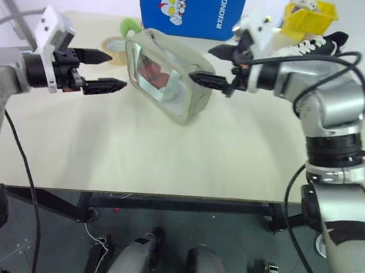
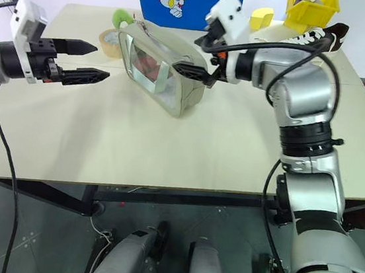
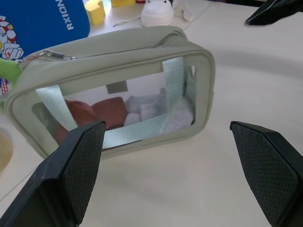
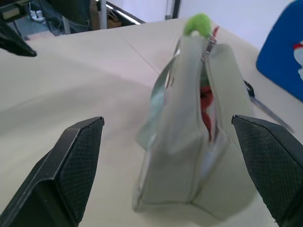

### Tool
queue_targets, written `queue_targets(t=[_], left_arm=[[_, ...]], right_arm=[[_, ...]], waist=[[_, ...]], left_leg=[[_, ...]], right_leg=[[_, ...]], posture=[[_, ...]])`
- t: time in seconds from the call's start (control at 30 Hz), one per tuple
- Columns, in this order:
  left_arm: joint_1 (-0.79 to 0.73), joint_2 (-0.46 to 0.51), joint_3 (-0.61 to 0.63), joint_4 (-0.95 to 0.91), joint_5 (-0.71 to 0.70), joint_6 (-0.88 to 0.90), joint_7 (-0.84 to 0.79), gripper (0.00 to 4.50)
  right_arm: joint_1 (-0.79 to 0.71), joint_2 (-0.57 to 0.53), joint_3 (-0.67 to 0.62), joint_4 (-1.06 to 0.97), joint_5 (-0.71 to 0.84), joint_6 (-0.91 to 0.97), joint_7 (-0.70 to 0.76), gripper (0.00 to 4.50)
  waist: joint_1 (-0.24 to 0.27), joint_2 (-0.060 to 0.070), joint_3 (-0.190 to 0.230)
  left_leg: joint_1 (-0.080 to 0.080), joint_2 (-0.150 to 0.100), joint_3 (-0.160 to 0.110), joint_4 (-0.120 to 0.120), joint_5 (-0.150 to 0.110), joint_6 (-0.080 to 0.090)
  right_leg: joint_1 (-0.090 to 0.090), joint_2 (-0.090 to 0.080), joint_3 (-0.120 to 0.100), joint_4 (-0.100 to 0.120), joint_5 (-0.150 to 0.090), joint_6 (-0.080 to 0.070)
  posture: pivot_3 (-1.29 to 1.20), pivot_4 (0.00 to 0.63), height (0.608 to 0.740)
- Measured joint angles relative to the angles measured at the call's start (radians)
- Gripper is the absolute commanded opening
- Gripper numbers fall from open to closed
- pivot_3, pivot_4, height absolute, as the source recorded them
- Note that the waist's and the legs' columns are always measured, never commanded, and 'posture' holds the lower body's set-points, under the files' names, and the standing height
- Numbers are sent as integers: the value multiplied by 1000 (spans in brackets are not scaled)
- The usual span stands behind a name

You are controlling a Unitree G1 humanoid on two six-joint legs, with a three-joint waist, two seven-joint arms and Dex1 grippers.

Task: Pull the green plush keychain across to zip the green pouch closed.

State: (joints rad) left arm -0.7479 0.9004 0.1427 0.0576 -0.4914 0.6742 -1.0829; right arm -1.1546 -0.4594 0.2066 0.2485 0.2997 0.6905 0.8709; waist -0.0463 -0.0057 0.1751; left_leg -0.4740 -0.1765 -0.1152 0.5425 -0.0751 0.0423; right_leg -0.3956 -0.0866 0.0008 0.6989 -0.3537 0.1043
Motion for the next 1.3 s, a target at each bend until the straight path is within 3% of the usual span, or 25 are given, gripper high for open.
queue_targets(t=[0.13,0.2,0.33,0.47,0.5,0.6,0.7,0.9,1.0,1.13,1.3], left_arm=[[51,-14,12,-55,-14,9,35,4438],[70,-22,14,-76,-20,13,51,4500],[87,-39,15,-108,-30,16,73,4500],[88,-43,19,-118,-42,16,87,4500],[88,-45,19,-118,-42,15,89,4500],[87,-53,19,-116,-44,16,92,4500],[87,-52,21,-110,-45,16,90,4500],[87,-52,30,-104,-45,15,89,4500],[87,-68,28,-103,-45,13,92,4500],[84,-78,27,-97,-44,13,91,4500],[86,-67,29,-98,-44,18,91,4500]], right_arm=[[-3,57,93,134,-107,-155,14,4500],[-13,78,127,239,-174,-257,3,3959],[-41,88,147,409,-281,-420,-30,2342],[-61,86,132,442,-306,-479,-2,320],[-61,81,129,436,-306,-481,16,55],[-60,20,123,384,-304,-504,103,55],[-60,-109,108,358,-295,-576,245,55],[-52,-251,50,534,-300,-738,391,55],[-26,-247,48,609,-324,-805,389,1048],[-9,-246,48,649,-356,-846,382,2973],[-46,-334,46,593,-386,-829,423,2973]], waist=[[6,0,0],[8,0,0],[6,0,0],[1,0,0],[1,0,0],[4,1,1],[17,1,1],[26,1,1],[22,1,1],[11,2,1],[8,7,5]], left_leg=[[3,0,-2,0,2,-2],[4,0,-2,0,2,-2],[3,0,-2,-1,4,-5],[4,2,-2,-2,5,-7],[4,2,-2,-2,5,-7],[3,2,-2,-2,4,-6],[2,2,-2,-1,2,-3],[6,2,-1,-1,2,-3],[6,2,-1,-1,2,-3],[5,2,-1,-1,2,-3],[4,2,-1,-1,2,-3]], right_leg=[[3,2,0,1,2,-1],[2,3,1,1,2,0],[1,4,1,1,2,0],[1,5,2,1,2,0],[1,5,2,1,2,0],[0,5,2,1,2,0],[0,5,2,1,3,0],[4,4,2,1,3,-1],[3,4,2,1,3,-1],[3,4,2,1,3,-1],[2,4,2,1,3,-1]], posture=[[0,150,740],[0,150,740],[0,150,740],[0,150,740],[0,150,740],[0,150,740],[0,150,740],[0,150,740],[0,150,740],[0,150,740],[0,150,740]])
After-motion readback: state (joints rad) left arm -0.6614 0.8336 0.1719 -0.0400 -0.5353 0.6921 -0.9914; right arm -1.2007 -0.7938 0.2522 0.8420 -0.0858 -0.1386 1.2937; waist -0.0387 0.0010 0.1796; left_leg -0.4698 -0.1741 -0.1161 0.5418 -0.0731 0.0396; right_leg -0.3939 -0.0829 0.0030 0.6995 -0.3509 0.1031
